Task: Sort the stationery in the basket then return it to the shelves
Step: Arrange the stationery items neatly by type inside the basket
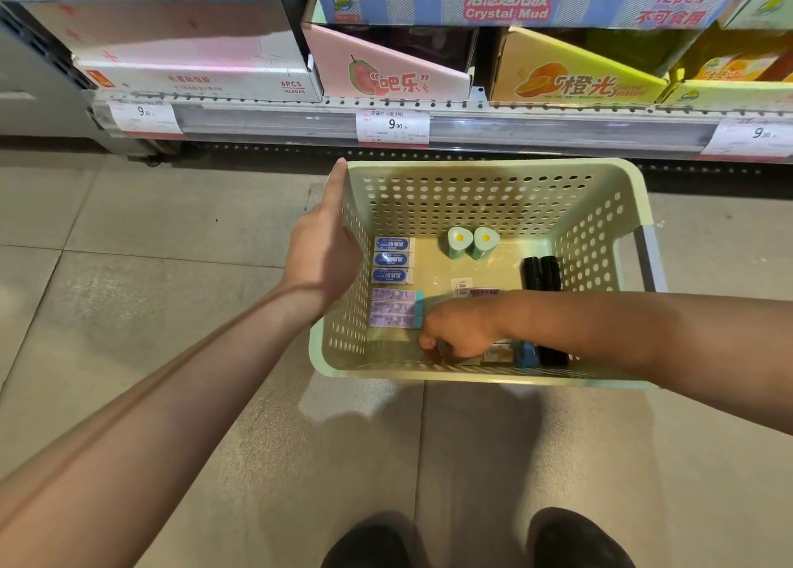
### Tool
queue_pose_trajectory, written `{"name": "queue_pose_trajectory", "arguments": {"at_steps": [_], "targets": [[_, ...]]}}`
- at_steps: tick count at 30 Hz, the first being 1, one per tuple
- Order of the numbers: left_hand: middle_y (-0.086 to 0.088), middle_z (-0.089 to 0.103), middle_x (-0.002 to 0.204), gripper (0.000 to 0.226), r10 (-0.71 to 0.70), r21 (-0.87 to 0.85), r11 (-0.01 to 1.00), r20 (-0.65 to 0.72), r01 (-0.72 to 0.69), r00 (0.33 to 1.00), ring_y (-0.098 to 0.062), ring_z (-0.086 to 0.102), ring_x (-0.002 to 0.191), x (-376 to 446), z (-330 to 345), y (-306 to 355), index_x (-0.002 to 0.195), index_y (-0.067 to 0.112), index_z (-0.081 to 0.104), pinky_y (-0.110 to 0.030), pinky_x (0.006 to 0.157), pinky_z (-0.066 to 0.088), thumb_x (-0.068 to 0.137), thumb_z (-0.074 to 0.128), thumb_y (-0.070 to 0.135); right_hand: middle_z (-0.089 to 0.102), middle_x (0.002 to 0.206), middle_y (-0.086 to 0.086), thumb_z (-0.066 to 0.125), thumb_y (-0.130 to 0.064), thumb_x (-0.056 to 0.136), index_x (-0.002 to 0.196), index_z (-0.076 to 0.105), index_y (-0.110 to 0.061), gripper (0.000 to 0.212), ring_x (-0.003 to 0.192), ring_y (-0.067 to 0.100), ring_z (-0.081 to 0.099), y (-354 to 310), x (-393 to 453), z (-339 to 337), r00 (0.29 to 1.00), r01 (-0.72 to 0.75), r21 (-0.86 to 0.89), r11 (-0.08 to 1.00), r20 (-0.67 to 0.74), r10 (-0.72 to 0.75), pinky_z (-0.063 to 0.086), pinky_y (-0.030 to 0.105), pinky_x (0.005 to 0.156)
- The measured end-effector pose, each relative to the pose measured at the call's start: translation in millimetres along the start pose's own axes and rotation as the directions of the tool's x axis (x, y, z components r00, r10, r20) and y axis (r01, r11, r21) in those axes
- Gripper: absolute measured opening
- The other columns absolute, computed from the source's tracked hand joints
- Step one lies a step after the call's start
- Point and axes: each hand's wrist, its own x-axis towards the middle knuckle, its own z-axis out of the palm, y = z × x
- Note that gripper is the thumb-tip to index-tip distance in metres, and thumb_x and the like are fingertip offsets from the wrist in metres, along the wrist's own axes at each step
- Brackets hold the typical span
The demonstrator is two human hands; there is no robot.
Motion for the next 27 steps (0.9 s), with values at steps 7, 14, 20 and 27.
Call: {"name": "queue_pose_trajectory", "arguments": {"at_steps": [7,14,20,27], "targets": [[-0.001,0.05,0.079,0.076,-0.007,0.009,1.0,-0.001,0.007,1.0,-0.013,0.043,0.065,-0.4,0.5,0.5,0.15,0.021,0.009,-0.019,0.061,0.028,0.086,0.042,-0.005,0.055,0.109,0.003,0.051,-0.002,0.089,0.123,0.054,-0.018,0.038,0.092,0.017,0.048,-1.1,-4.4,2.2,0.999,-0.023,0.019,1.0,0.043,0.023,0.045,0.03,0.081],[0.005,0.043,0.065,0.077,-0.009,0.002,1.0,0.001,0.009,1.0,-0.014,0.042,0.059,0.1,0.3,-0.1,0.15,0.021,0.009,-0.023,0.061,0.029,0.085,0.041,-0.005,0.055,0.114,0.007,0.053,-0.001,0.087,0.119,0.059,-0.01,0.034,0.093,0.017,0.049,4.0,-6.3,-4.1,0.997,-0.067,0.098,0.993,0.048,0.062,0.043,0.026,0.079],[0.011,0.04,0.063,0.078,-0.005,-0.001,1.0,0.001,0.005,1.0,-0.002,0.038,0.056,0.6,0.4,-0.9,0.15,0.02,0.009,-0.018,0.058,0.027,0.084,0.041,-0.006,0.066,0.103,0.012,0.06,-0.011,0.088,0.106,0.063,-0.001,0.02,0.085,0.015,0.056,12.9,11.7,-10.9,0.952,-0.148,0.364,0.92,-0.199,0.232,0.043,0.025,0.078],[0.01,0.042,0.063,0.079,-0.011,0.001,1.0,0.002,0.011,1.0,-0.002,0.039,0.056,0.7,0.9,-0.6,0.15,0.021,0.009,-0.017,0.057,0.027,0.084,0.042,-0.007,0.068,0.108,0.013,0.059,-0.008,0.088,0.107,0.065,-0.003,0.021,0.1,0.024,0.063,5.4,24.9,-1.7,0.94,-0.199,0.288,0.937,-0.215,0.266,0.048,0.029,0.083]]}}
